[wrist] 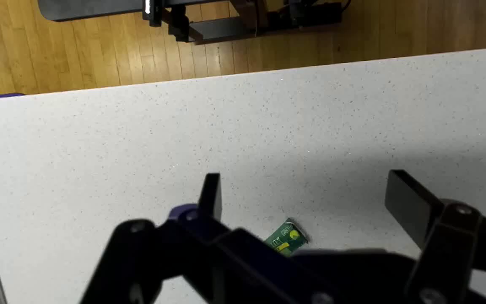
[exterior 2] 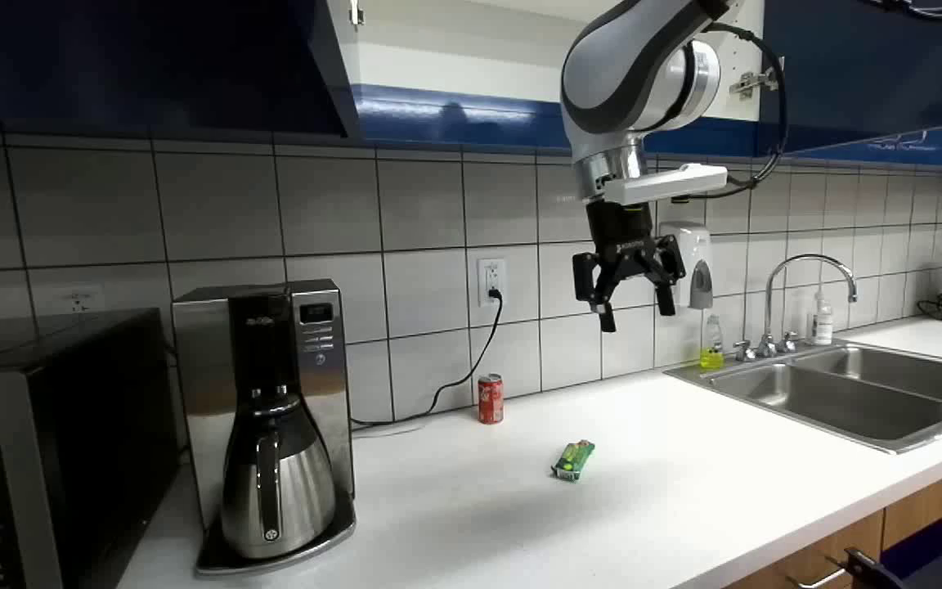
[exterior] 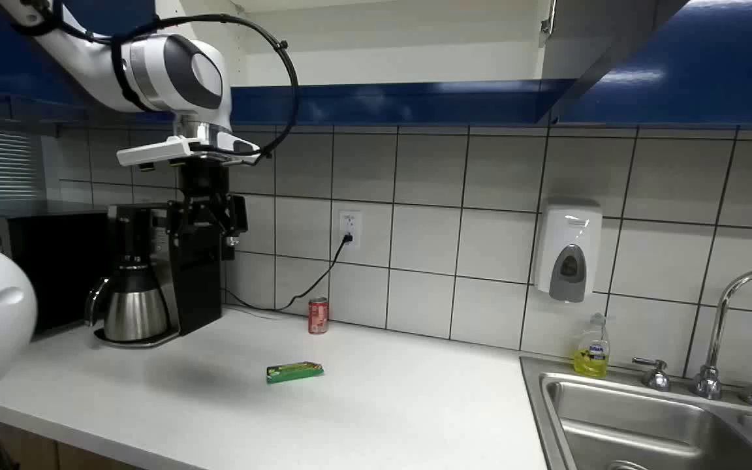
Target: Put the green snack bar in the top cabinet
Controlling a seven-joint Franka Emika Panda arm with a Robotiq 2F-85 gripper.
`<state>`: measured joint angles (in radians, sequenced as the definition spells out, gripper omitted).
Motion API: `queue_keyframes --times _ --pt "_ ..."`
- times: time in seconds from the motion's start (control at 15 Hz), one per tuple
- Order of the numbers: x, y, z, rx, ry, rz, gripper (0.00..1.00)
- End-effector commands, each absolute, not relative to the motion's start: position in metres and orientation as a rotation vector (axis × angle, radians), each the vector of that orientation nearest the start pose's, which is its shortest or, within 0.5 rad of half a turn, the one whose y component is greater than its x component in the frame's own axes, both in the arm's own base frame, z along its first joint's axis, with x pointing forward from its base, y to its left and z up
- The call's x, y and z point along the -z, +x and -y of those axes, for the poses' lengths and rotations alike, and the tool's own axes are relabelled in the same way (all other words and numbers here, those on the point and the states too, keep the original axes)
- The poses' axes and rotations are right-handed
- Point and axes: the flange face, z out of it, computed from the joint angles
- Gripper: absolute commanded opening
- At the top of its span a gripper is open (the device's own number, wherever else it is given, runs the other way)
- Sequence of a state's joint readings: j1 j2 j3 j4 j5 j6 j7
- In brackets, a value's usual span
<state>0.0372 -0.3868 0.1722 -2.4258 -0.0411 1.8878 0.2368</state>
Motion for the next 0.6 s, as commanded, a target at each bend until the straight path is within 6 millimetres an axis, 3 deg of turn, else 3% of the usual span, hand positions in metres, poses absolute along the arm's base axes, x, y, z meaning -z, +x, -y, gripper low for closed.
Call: queue_keyframes --times 0.0,0.27,0.53 --pt "-0.436 0.400 -0.084 -0.216 -3.268 -0.047 1.00" --pt "-0.436 0.403 -0.078 -0.197 -3.263 -0.082 1.00" --pt "-0.435 0.402 -0.056 -0.194 -3.241 -0.167 1.00"
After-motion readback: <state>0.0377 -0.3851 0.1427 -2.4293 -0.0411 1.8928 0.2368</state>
